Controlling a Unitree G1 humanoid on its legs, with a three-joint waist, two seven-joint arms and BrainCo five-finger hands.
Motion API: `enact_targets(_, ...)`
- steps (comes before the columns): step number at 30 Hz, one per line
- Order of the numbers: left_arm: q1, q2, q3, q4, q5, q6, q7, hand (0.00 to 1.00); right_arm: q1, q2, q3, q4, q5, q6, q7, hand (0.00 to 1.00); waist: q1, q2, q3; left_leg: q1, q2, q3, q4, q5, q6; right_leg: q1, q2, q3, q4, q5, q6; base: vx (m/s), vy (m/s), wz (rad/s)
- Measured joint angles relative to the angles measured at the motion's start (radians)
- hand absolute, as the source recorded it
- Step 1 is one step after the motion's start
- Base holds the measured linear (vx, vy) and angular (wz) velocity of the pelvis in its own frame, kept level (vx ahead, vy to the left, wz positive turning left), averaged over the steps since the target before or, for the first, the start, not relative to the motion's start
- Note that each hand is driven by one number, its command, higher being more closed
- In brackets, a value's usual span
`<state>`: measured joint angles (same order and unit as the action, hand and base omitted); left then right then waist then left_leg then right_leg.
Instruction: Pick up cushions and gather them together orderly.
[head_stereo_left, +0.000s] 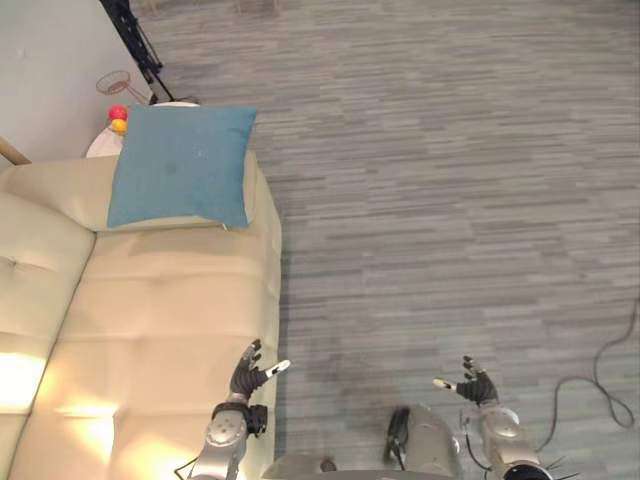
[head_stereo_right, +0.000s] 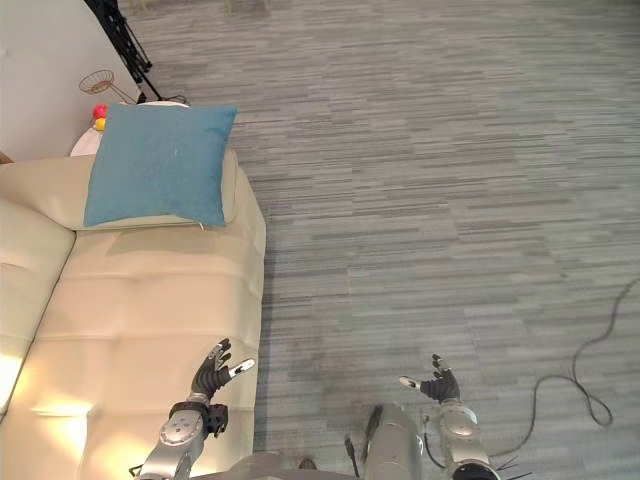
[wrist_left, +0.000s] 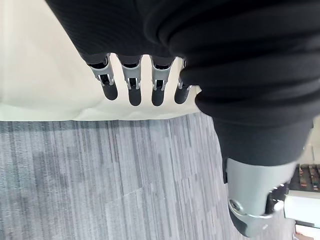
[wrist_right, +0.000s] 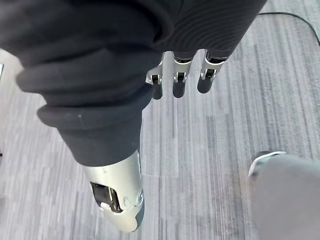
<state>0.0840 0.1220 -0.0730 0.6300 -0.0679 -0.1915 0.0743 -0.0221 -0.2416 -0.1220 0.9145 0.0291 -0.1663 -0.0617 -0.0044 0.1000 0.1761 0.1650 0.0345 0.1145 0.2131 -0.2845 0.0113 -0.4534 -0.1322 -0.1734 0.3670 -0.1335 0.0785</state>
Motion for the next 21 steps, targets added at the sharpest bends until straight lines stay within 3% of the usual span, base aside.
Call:
enact_targets(1,0.000,0.006,0.004,0.009,0.001,-0.002,0.012,0.00,0.018,0.001,0.000,-0.002,0.000,0.001,0.000,0.00,-0.003,-0.024,-0.002,0.052,0.000,-0.018,0.001,-0.024,-0.048,0.005,0.009,0.059,-0.122,0.114,0.002,0.84,-0.237,0.80)
enact_targets(2,0.007,0.012,0.005,0.010,0.001,-0.002,0.018,0.00,0.032,0.005,0.000,-0.007,0.000,0.001,0.000,0.00,-0.004,-0.043,-0.012,0.075,0.000,-0.035,0.018,-0.042,-0.077,0.004,0.007,0.074,-0.139,0.151,-0.016,0.78,-0.291,0.96)
enact_targets(3,0.014,0.005,0.006,0.039,0.000,-0.002,0.021,0.00,0.068,0.001,-0.004,-0.028,0.000,0.003,0.001,0.00,-0.020,-0.047,-0.024,0.081,0.021,-0.077,0.118,-0.071,-0.111,-0.003,-0.003,0.082,-0.036,0.256,-0.019,0.75,-0.293,0.90)
enact_targets(4,0.007,-0.013,0.004,0.050,0.000,0.001,0.018,0.00,0.069,-0.009,-0.009,-0.034,0.001,0.011,0.001,0.00,-0.022,-0.008,-0.031,0.001,0.078,-0.078,0.292,-0.029,-0.147,0.007,0.016,0.032,0.024,0.191,-0.048,0.74,-0.298,0.85)
enact_targets(5,0.007,-0.020,0.006,0.050,0.000,0.000,0.018,0.00,0.066,-0.011,-0.008,-0.038,0.002,0.014,0.001,0.00,-0.025,-0.002,-0.029,-0.057,0.101,-0.068,0.413,0.034,-0.152,0.022,0.023,0.019,0.029,0.168,-0.057,0.80,-0.330,0.39)
enact_targets(6,0.002,-0.030,0.009,0.050,-0.002,0.000,0.017,0.00,0.050,-0.013,-0.003,-0.039,0.011,0.017,0.001,0.00,-0.004,0.014,-0.011,-0.185,0.189,-0.010,0.674,0.118,-0.139,0.102,0.054,-0.008,-0.020,0.142,-0.076,0.65,-0.292,0.14)
enact_targets(7,0.000,-0.036,0.016,0.050,-0.002,-0.002,0.017,0.00,0.044,-0.008,-0.002,-0.038,0.012,0.018,0.001,0.00,0.012,0.015,-0.002,-0.243,0.255,0.064,0.812,0.086,-0.094,0.182,0.083,-0.014,-0.082,0.135,-0.087,0.75,-0.301,0.03)
enact_targets(8,0.003,-0.037,0.024,0.050,-0.003,-0.001,0.015,0.00,0.044,-0.002,-0.004,-0.039,0.022,0.016,0.001,0.00,0.026,0.001,0.010,-0.279,0.276,0.106,0.867,0.062,-0.056,0.269,0.087,-0.019,-0.140,0.130,-0.093,0.48,-0.146,-0.01)
enact_targets(10,0.017,-0.036,0.048,0.048,-0.011,-0.005,0.015,0.00,0.047,0.000,-0.009,-0.054,0.052,0.015,0.000,0.00,0.048,-0.035,0.022,-0.363,0.239,0.165,0.819,0.044,-0.027,0.412,0.070,-0.020,-0.253,0.116,-0.094,0.54,-0.111,0.12)
enact_targets(13,0.029,-0.042,0.066,0.048,-0.017,-0.008,0.014,0.00,0.025,-0.002,-0.049,-0.063,0.053,0.012,-0.001,0.00,0.055,-0.028,0.023,-0.475,0.175,0.206,0.550,0.043,-0.028,0.480,0.048,-0.032,-0.301,0.089,-0.054,0.49,0.019,0.09)
enact_targets(14,0.035,-0.045,0.070,0.048,-0.020,-0.009,0.014,0.00,0.021,-0.004,-0.075,-0.062,0.054,0.011,-0.002,0.00,0.056,-0.015,0.022,-0.490,0.143,0.230,0.348,0.072,-0.058,0.506,0.038,-0.049,-0.302,0.062,-0.030,0.47,0.135,0.25)
enact_targets(15,0.051,-0.051,0.078,0.049,-0.021,-0.009,0.014,0.00,0.030,-0.015,-0.079,-0.060,0.054,0.011,-0.003,0.00,0.064,0.004,0.021,-0.482,0.119,0.266,0.141,0.195,-0.057,0.546,0.042,-0.064,-0.306,0.028,-0.001,0.48,0.146,0.21)
enact_targets(16,0.054,-0.052,0.082,0.054,-0.022,-0.009,0.014,0.00,0.034,-0.011,-0.079,-0.051,0.055,0.012,-0.003,0.00,0.075,0.002,0.020,-0.465,0.113,0.276,0.129,0.230,0.015,0.567,0.041,-0.062,-0.307,0.016,0.008,0.56,0.172,0.24)
enact_targets(17,0.056,-0.050,0.093,0.062,-0.027,-0.009,0.016,0.00,0.031,0.005,-0.063,-0.035,0.056,0.016,-0.001,0.00,0.077,-0.026,0.005,-0.436,0.068,0.287,0.098,0.219,0.046,0.589,0.007,-0.073,-0.315,0.012,0.008,0.46,0.131,0.32)
enact_targets(18,0.055,-0.057,0.114,0.066,-0.030,-0.010,0.015,0.00,0.029,0.008,-0.056,-0.035,0.056,0.014,0.000,0.00,0.077,-0.034,0.000,-0.442,0.048,0.270,0.109,0.187,0.069,0.585,-0.007,-0.083,-0.294,0.012,0.009,0.66,0.225,0.49)
enact_targets(19,0.062,-0.077,0.145,0.068,-0.037,-0.008,0.015,0.00,0.016,0.009,-0.056,-0.025,0.056,0.014,-0.001,0.00,0.079,-0.041,0.002,-0.448,0.044,0.259,0.160,0.145,0.107,0.563,-0.029,-0.076,-0.196,-0.007,0.041,0.49,0.201,0.46)
enact_targets(20,0.075,-0.086,0.164,0.069,-0.044,-0.009,0.019,0.00,0.010,0.010,-0.057,-0.017,0.056,0.014,0.000,0.00,0.079,-0.040,0.001,-0.439,0.042,0.248,0.197,0.103,0.109,0.528,-0.049,-0.066,-0.057,-0.033,0.082,0.58,0.256,0.46)
enact_targets(21,0.095,-0.080,0.167,0.072,-0.050,-0.008,0.021,0.00,0.009,0.015,-0.057,-0.013,0.055,0.014,-0.001,0.00,0.078,-0.048,-0.001,-0.407,0.025,0.227,0.223,0.056,0.109,0.452,-0.090,-0.034,0.185,-0.021,0.157,0.38,0.174,0.46)
